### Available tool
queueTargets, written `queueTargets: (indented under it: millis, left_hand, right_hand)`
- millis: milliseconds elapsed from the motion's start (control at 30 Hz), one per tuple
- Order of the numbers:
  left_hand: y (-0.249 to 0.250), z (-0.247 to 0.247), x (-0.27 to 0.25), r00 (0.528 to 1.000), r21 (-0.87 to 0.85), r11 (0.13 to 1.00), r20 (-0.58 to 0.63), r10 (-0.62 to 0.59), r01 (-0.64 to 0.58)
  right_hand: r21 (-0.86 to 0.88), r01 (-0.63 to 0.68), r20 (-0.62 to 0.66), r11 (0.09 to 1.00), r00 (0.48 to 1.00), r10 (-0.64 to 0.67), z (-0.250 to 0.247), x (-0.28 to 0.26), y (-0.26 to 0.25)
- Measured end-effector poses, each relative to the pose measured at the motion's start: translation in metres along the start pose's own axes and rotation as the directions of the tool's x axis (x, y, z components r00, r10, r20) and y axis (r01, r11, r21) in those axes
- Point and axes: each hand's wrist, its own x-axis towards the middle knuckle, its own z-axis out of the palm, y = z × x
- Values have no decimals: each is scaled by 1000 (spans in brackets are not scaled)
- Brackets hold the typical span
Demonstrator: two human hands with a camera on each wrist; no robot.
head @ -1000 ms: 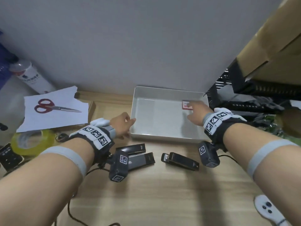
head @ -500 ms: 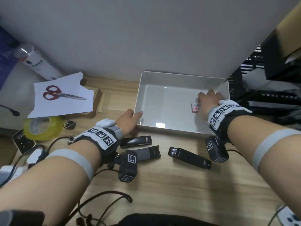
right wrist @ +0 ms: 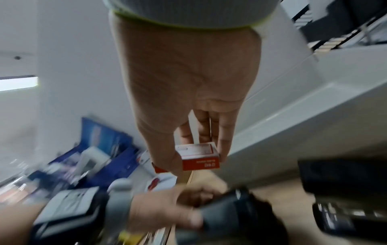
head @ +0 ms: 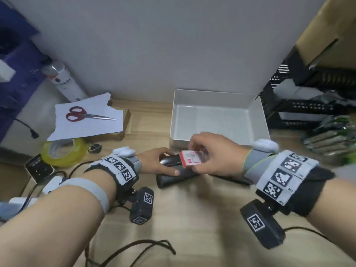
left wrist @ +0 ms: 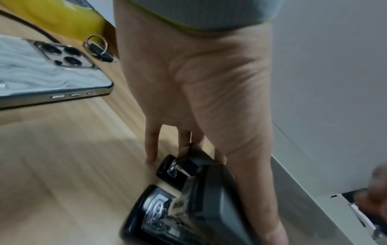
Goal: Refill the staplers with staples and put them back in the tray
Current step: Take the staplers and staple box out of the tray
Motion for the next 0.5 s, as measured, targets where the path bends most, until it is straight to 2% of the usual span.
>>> queueTargets:
  millis: [67,133,200,267,400,500]
  left_hand:
    - [-9,10,-3,995,-115,992,-95,40,-51]
    - [-14,13,-3,977,-231,970,-214,24,-74]
    - [-26,21,-1,949,-279,954,-314,18,-111]
    - [-41,30,5,920,-319,937,-393,3,-140]
    - [-60,45,14,838,-369,898,-546,1,-241]
    - [-69,51,16,827,-392,878,-563,7,-274]
  right_hand:
    - [-56,35,110,998,994,-29,35,-17,-21]
    - [-112,56,204,992,978,-32,62,-26,-27]
    - [-197,81,237,977,971,-33,93,-28,-27]
    - [-296,94,199,950,979,-35,121,-24,-19]
    - [-443,164,55,882,986,-156,161,-12,-3]
    - [-472,183,19,862,980,-198,173,-11,-1]
